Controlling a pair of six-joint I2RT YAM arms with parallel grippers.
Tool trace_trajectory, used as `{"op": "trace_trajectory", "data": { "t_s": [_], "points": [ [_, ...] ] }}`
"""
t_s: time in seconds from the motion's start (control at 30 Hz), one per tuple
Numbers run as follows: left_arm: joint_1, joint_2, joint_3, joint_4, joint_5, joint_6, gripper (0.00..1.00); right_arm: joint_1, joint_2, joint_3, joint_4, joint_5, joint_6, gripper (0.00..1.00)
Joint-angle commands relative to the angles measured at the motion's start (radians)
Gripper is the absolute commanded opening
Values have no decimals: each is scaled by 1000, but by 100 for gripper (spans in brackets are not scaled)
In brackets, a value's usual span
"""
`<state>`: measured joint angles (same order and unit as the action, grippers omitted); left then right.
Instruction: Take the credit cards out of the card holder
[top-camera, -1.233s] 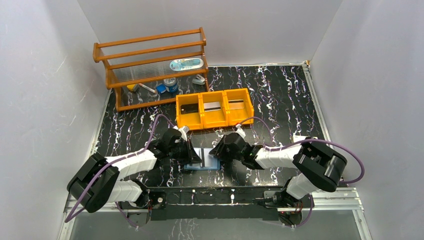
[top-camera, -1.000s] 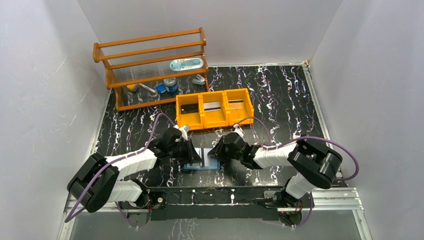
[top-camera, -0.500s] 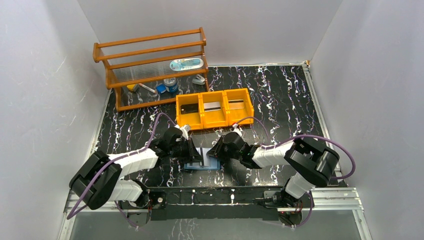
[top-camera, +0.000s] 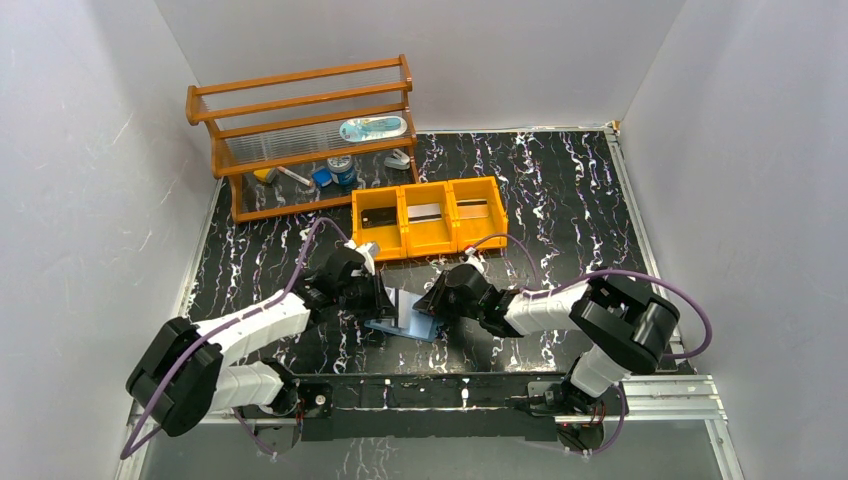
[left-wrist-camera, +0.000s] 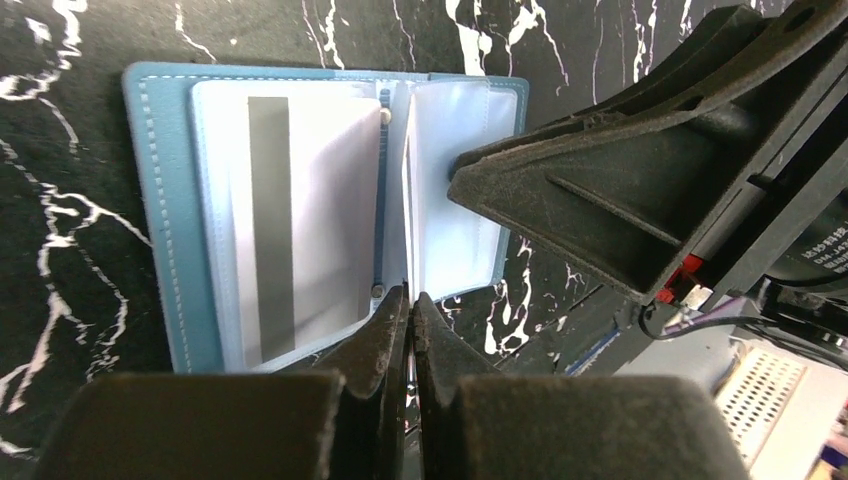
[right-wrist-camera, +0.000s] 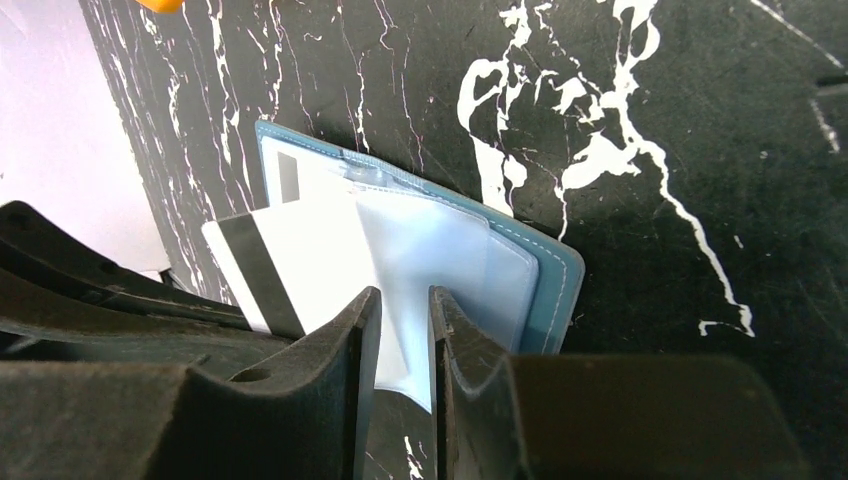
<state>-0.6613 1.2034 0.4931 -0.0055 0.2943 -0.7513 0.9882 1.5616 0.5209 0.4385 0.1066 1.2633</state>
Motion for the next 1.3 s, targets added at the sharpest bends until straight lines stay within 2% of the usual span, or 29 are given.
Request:
{"op": "trace_trajectory", "data": {
  "t_s": [0.0,0.13,0.3,0.47,0.6,0.77,0.93,1.07,1.27],
  "points": [
    [-1,-45,56,-105,-72,69,0,-1,-23,18,-126,44,-39,34],
    [-1,-58,70,-134,-92,87,0,0,-76,53,-181,46,-76,33],
    [-2,-95,91,-168,-128,104,0,0,-119,194,-328,31,-171,33],
    [-1,-124,111,-193,-160,111,0,2,-89,213,-225,-61,-185,33],
    [-1,-160,97,-189,-196,98,0,6,13,231,-137,-146,-179,33],
    [-1,-220,90,-218,-232,94,0,4,95,222,-211,-64,-120,33],
    [-1,-265,93,-256,-260,102,0,4,39,225,-289,-4,-153,34],
    [-2,-272,105,-262,-273,121,0,4,-27,202,-242,-18,-195,39],
    [-1,-286,103,-224,-248,133,0,4,-96,128,-178,-4,-160,43]
  ]
}}
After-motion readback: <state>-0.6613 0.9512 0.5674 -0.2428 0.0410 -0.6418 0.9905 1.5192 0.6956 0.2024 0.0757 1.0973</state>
